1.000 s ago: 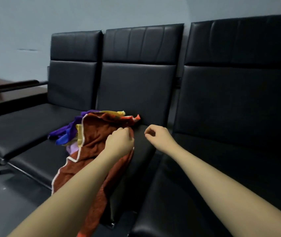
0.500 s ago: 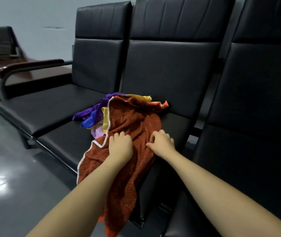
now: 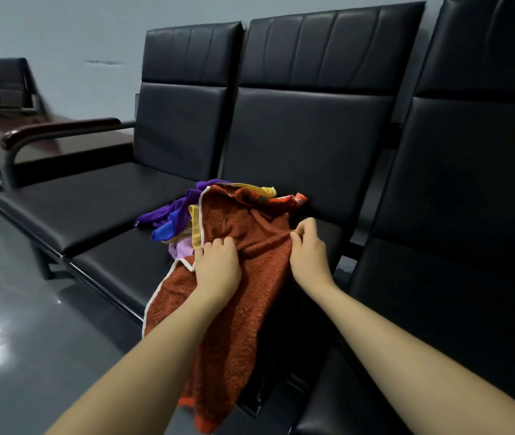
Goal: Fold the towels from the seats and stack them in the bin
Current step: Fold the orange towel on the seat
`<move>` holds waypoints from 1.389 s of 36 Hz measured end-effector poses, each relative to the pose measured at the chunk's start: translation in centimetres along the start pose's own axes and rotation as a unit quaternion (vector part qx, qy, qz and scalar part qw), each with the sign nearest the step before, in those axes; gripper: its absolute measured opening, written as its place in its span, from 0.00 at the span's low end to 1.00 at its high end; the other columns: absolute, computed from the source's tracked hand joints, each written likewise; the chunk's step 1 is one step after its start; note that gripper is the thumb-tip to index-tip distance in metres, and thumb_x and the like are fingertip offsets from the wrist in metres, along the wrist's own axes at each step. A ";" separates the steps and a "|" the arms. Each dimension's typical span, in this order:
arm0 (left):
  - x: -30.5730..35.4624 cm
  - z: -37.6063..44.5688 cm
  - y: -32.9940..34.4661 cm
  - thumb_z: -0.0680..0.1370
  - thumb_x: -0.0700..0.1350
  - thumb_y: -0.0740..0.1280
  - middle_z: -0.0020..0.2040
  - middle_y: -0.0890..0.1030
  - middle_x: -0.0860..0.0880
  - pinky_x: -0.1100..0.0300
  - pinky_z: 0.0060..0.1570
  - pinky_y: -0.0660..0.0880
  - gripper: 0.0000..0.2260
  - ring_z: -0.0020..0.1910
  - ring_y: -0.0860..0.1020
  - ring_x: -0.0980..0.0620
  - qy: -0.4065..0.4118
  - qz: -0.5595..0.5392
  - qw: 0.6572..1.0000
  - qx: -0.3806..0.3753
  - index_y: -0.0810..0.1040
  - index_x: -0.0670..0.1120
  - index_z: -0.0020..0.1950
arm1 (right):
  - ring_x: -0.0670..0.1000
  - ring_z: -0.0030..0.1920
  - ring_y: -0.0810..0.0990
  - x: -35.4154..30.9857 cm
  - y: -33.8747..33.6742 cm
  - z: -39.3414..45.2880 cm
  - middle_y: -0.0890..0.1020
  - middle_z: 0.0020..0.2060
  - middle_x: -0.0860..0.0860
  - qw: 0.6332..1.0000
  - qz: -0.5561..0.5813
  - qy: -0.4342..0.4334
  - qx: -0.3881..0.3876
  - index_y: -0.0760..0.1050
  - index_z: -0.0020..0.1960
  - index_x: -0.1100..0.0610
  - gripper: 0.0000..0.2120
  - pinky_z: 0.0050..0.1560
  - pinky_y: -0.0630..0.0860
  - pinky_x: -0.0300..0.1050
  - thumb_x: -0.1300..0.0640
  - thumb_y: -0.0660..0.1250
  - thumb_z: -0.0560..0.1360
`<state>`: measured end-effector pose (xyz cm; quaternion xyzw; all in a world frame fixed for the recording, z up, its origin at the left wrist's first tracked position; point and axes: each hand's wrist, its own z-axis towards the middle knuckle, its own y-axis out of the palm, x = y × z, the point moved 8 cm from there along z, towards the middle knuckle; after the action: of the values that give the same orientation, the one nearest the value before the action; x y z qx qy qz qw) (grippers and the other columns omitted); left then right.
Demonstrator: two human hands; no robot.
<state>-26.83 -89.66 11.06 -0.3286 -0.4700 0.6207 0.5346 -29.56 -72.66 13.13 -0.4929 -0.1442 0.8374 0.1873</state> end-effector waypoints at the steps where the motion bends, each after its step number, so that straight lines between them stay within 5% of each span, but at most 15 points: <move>1: 0.1 0.0 -0.6 0.79 0.38 0.53 0.54 0.77 0.44 0.51 0.56 0.67 0.10 0.55 0.75 0.43 -0.001 -0.015 1.000 0.012 0.70 0.42 0.57 | 0.48 0.31 0.67 0.0 -0.1 0.0 0.69 0.31 0.50 1.000 -0.009 -0.006 -0.006 0.61 0.45 0.58 0.07 0.31 0.64 0.35 0.62 0.56 0.81; 8: 1.6 -0.1 -6.7 0.80 0.37 0.53 0.48 0.76 0.44 0.53 0.38 0.68 0.07 0.44 0.76 0.42 0.023 -0.148 0.981 0.120 0.68 0.42 0.55 | 0.58 0.50 0.74 0.0 -1.4 0.4 0.75 0.47 0.55 0.993 -0.106 0.002 -0.060 0.59 0.49 0.48 0.11 0.50 0.71 0.53 0.65 0.49 0.78; 13: 3.8 -0.8 -10.3 0.81 0.41 0.56 0.47 0.76 0.45 0.49 0.37 0.75 0.07 0.45 0.75 0.42 0.085 -0.185 0.962 0.183 0.72 0.43 0.55 | 0.57 0.60 0.72 -2.1 -3.5 0.5 0.75 0.58 0.56 0.977 -0.194 -0.019 -0.089 0.70 0.61 0.60 0.13 0.62 0.66 0.53 0.57 0.51 0.82; 20: 10.0 -2.4 -13.4 0.79 0.42 0.60 0.43 0.76 0.42 0.53 0.32 0.68 0.07 0.36 0.76 0.39 0.166 -0.170 0.954 0.183 0.75 0.40 0.48 | 0.55 0.55 0.73 -3.4 -10.3 -0.7 0.75 0.51 0.53 0.948 -0.310 -0.058 -0.042 0.72 0.54 0.57 0.09 0.57 0.64 0.51 0.52 0.58 0.80; 28: 18.0 -4.4 -16.2 0.76 0.40 0.59 0.52 0.73 0.45 0.55 0.48 0.67 0.10 0.49 0.72 0.45 0.218 -0.192 0.950 0.119 0.70 0.41 0.56 | 0.58 0.47 0.72 -5.0 -23.2 -3.0 0.71 0.45 0.57 0.932 -0.310 -0.064 0.175 0.72 0.51 0.62 0.09 0.45 0.68 0.48 0.57 0.58 0.81; 35: 26.0 -5.7 -18.4 0.75 0.31 0.55 0.54 0.70 0.42 0.51 0.53 0.70 0.13 0.52 0.70 0.42 0.257 -0.292 0.916 0.095 0.71 0.39 0.57 | 0.55 0.37 0.72 -6.4 -33.4 -4.9 0.68 0.42 0.55 0.899 -0.357 -0.098 0.235 0.72 0.49 0.62 0.08 0.34 0.73 0.49 0.57 0.59 0.81; 38: 27.8 -6.1 -18.7 0.76 0.32 0.58 0.52 0.73 0.43 0.53 0.46 0.70 0.12 0.49 0.72 0.42 0.248 -0.244 0.928 0.134 0.73 0.41 0.56 | 0.51 0.30 0.68 -6.7 -35.3 -5.9 0.66 0.38 0.53 0.863 -0.431 -0.143 0.220 0.75 0.46 0.60 0.06 0.23 0.67 0.43 0.57 0.66 0.77; 42: 29.3 -7.1 -18.4 0.69 0.34 0.69 0.41 0.78 0.48 0.57 0.36 0.65 0.10 0.41 0.74 0.45 0.253 -0.120 0.935 0.216 0.76 0.44 0.47 | 0.53 0.33 0.73 -4.6 -36.1 -7.0 0.70 0.37 0.54 0.830 -0.512 -0.148 0.166 0.77 0.43 0.59 0.06 0.20 0.70 0.44 0.56 0.69 0.74; 45: 30.4 -7.5 -15.2 0.76 0.34 0.59 0.52 0.75 0.48 0.57 0.41 0.63 0.15 0.52 0.73 0.45 0.251 -0.087 0.956 0.122 0.69 0.45 0.61 | 0.53 0.39 0.76 -1.8 -35.5 -8.2 0.72 0.40 0.53 0.846 -0.508 -0.114 0.116 0.79 0.46 0.56 0.06 0.25 0.68 0.43 0.53 0.68 0.75; 50: 30.2 -8.3 -11.3 0.76 0.32 0.55 0.50 0.72 0.45 0.54 0.37 0.67 0.17 0.44 0.77 0.42 0.216 -0.129 0.968 0.013 0.65 0.45 0.62 | 0.49 0.50 0.75 2.8 -32.3 -9.8 0.67 0.46 0.45 0.880 -0.473 -0.016 -0.039 0.76 0.57 0.51 0.12 0.40 0.69 0.43 0.47 0.58 0.80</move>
<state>-21.69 -58.48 21.70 -0.3840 -0.3737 0.4670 0.7035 -16.64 -42.10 20.13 -0.3595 -0.3954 0.6506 0.5396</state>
